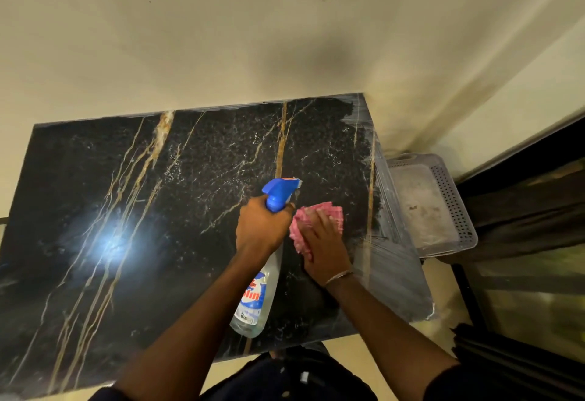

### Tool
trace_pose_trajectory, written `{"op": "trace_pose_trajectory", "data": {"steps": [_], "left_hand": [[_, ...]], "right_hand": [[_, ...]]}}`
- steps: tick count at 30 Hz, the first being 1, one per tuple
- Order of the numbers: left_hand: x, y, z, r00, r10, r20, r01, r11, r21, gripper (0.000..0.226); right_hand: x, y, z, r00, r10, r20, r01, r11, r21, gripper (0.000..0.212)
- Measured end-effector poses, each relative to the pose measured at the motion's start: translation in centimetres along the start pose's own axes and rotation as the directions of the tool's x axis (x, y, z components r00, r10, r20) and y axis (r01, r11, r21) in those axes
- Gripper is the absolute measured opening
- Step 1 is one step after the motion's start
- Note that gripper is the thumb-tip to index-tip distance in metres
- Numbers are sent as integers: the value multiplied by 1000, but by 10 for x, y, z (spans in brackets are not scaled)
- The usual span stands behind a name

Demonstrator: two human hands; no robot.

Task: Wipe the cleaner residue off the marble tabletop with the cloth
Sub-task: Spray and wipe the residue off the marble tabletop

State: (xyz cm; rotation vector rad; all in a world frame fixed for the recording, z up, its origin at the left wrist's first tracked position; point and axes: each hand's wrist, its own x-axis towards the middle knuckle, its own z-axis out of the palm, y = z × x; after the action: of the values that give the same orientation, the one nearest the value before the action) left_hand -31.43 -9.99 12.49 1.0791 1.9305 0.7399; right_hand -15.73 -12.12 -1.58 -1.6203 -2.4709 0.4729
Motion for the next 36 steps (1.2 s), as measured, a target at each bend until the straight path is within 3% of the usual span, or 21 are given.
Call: {"op": "trace_pose_trajectory", "data": {"steps": [4,6,12,17,19,24,29,32,36], "left_hand": [[-10,-3,0,1000,21,13,-21,1000,-7,20],[-12,-4,0,999,30,17,-30,1000,-5,19],[-21,-11,0,997,73,28,-72,997,-33,12],[-29,-20,2,998,65,17,-64,998,-28,15],[-33,-23,3,999,49,8,-49,999,-17,18],[-45,-30,2,1000,18,-25,-18,1000,2,24],[-53,-38,-1,999,39,-12,-39,999,-3,19],[-58,-40,-3,998,55,4,-55,998,-19,16],[-64,-42,-5,996,87,19,-86,996,-32,17]], "right_hand": [[-14,2,6,978,-193,78,194,981,-18,71],[-16,22,-4,973,-215,86,219,975,-39,74],[-36,98,-36,992,126,-16,-126,992,-21,75],[-37,70,-26,951,297,-80,-301,952,-45,81],[-41,39,-13,965,249,-86,-254,966,-51,81],[-62,-33,19,999,-29,-28,29,1000,-5,84],[-76,-2,11,974,-217,65,219,975,-29,77],[-90,35,-6,999,-50,11,50,999,16,74],[-104,70,-24,978,193,-82,-191,981,32,79]]}}
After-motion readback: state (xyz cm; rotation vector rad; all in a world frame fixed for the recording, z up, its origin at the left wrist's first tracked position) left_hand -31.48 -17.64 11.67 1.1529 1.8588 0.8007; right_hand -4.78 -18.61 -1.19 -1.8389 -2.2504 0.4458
